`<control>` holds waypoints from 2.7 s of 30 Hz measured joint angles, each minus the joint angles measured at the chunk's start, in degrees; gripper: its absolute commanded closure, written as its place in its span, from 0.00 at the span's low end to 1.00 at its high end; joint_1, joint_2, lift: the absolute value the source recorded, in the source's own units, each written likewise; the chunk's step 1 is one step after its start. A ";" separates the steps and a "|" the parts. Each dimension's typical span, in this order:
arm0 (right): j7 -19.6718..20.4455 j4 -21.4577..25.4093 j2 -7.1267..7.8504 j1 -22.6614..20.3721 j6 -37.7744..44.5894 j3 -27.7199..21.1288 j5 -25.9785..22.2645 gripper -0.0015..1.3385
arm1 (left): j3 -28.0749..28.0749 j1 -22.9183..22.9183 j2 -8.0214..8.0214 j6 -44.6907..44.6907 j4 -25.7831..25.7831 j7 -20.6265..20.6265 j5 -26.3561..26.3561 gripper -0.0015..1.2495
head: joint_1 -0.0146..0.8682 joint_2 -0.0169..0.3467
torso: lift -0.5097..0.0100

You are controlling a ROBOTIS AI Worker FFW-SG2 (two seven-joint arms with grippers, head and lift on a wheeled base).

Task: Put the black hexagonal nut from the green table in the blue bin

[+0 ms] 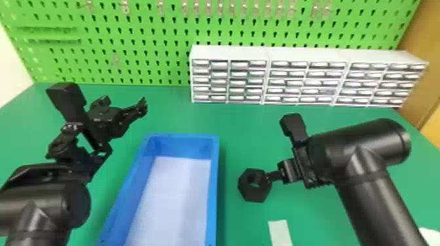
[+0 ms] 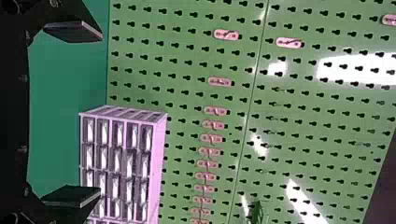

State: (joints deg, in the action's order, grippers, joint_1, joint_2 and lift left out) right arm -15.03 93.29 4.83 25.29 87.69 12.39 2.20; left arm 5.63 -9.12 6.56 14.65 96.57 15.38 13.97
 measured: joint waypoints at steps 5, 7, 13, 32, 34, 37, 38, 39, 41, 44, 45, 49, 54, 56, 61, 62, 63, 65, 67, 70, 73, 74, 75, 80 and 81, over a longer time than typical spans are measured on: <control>0.00 -0.41 0.06 -0.30 -1.05 0.08 0.00 0.09 | -0.03 -0.01 0.00 -0.01 -0.01 0.00 0.00 0.10 | 0.77 0.14 | 0.79; 0.00 -0.57 0.08 -0.42 -1.52 0.16 0.00 0.09 | -0.06 -0.02 0.00 -0.01 -0.02 0.00 0.00 0.10 | 0.77 0.14 | 0.79; 0.00 -1.18 0.11 -0.64 -2.78 0.26 0.00 0.08 | -0.09 -0.02 -0.01 -0.02 -0.01 0.00 0.00 0.10 | 0.77 0.14 | 0.79; 0.00 -3.71 0.10 -1.46 -6.98 0.20 -0.38 0.09 | -0.17 -0.02 0.01 0.00 -0.02 0.00 0.00 0.10 | 0.77 0.14 | 0.79; 0.00 -3.99 0.10 -1.58 -7.46 0.15 -0.54 0.08 | -0.17 -0.02 0.01 0.00 -0.02 0.00 0.00 0.10 | 0.77 0.14 | 0.79; 0.00 -4.29 0.12 -1.75 -8.06 0.10 -0.71 0.09 | -0.18 -0.02 0.01 0.00 -0.02 0.00 0.00 0.10 | 0.77 0.14 | 0.79; 0.00 -4.39 0.12 -1.79 -8.22 0.09 -0.73 0.09 | -0.18 -0.02 0.01 0.00 -0.02 0.00 0.00 0.10 | 0.77 0.14 | 0.79; -0.01 -4.49 0.13 -1.83 -8.36 0.08 -0.76 0.09 | -0.18 -0.02 0.01 0.00 -0.02 0.00 0.00 0.10 | 0.77 0.14 | 0.79; -0.01 -4.70 0.14 -1.92 -8.63 0.08 -0.78 0.09 | -0.18 -0.02 0.00 0.00 -0.02 0.00 0.00 0.10 | 0.77 0.14 | 0.79; -0.01 -4.91 0.16 -2.02 -8.85 0.08 -0.80 0.09 | -0.16 -0.02 0.00 0.00 -0.01 0.00 0.00 0.10 | 0.77 0.14 | 0.79; -0.01 -4.95 0.17 -2.04 -8.90 0.08 -0.82 0.09 | -0.14 -0.02 0.01 -0.01 -0.01 0.00 0.01 0.10 | 0.77 0.14 | 0.79; 0.01 -5.00 0.18 -1.93 -8.77 0.01 -1.28 0.09 | -0.09 -0.01 0.02 -0.01 0.00 0.00 0.07 0.10 | 0.77 0.14 | 0.79; 0.01 -4.62 0.25 -1.54 -8.09 0.04 -1.44 0.09 | -0.03 0.05 0.02 0.00 0.00 0.03 0.10 0.10 | 0.77 0.14 | 0.79; 0.01 -4.37 0.31 -1.47 -7.84 0.07 -1.40 0.09 | -0.02 0.09 0.03 -0.01 0.00 0.03 0.14 0.10 | 0.77 0.14 | 0.79; 0.00 -3.56 0.41 -1.29 -6.98 0.17 -0.88 0.09 | 0.00 0.18 0.03 -0.01 0.00 0.02 0.21 0.10 | 0.77 0.14 | 0.79; 0.00 -3.42 0.42 -1.25 -6.81 0.22 -0.74 0.09 | 0.00 0.19 0.03 -0.01 0.00 0.02 0.22 0.10 | 0.77 0.14 | 0.79; 0.00 -3.29 0.43 -1.22 -6.66 0.28 -0.62 0.09 | 0.02 0.21 0.03 -0.01 0.00 0.02 0.24 0.10 | 0.77 0.14 | 0.79; 0.00 -3.01 0.44 -1.15 -6.40 0.40 -0.36 0.09 | 0.05 0.23 0.03 -0.01 0.00 0.01 0.26 0.10 | 0.77 0.14 | 0.79; 0.00 -2.73 0.44 -1.10 -6.25 0.51 -0.14 0.09 | 0.08 0.23 0.03 -0.01 0.00 0.00 0.26 0.10 | 0.77 0.14 | 0.79; 0.00 -2.51 0.45 -1.02 -6.16 0.66 0.09 0.09 | 0.06 0.21 0.03 -0.01 0.00 0.01 0.27 0.10 | 0.77 0.14 | 0.79; 0.00 -2.43 0.48 -0.96 -6.15 0.78 0.22 0.09 | 0.02 0.18 0.02 0.00 0.00 0.02 0.27 0.10 | 0.77 0.14 | 0.79; 0.00 -2.43 0.48 -0.95 -6.15 0.82 0.24 0.09 | 0.01 0.17 0.02 0.00 0.00 0.02 0.27 0.10 | 0.77 0.14 | 0.79; 0.00 -2.43 0.48 -0.95 -6.16 0.86 0.25 0.09 | 0.01 0.17 0.02 0.00 0.00 0.02 0.27 0.10 | 0.77 0.14 | 0.79; 0.00 -2.41 0.52 -0.88 -6.40 1.13 0.56 0.09 | 0.00 0.15 0.03 0.01 0.00 0.01 0.26 0.10 | 0.77 0.14 | 0.79; 0.00 -2.41 0.53 -0.87 -6.51 1.20 0.67 0.09 | -0.02 0.14 0.03 0.02 0.00 0.01 0.23 0.10 | 0.77 0.14 | 0.79</control>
State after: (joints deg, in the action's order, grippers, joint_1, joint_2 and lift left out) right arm -15.03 90.88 5.36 24.42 81.18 13.60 2.87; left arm 5.60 -8.99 6.59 14.67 96.57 15.39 14.20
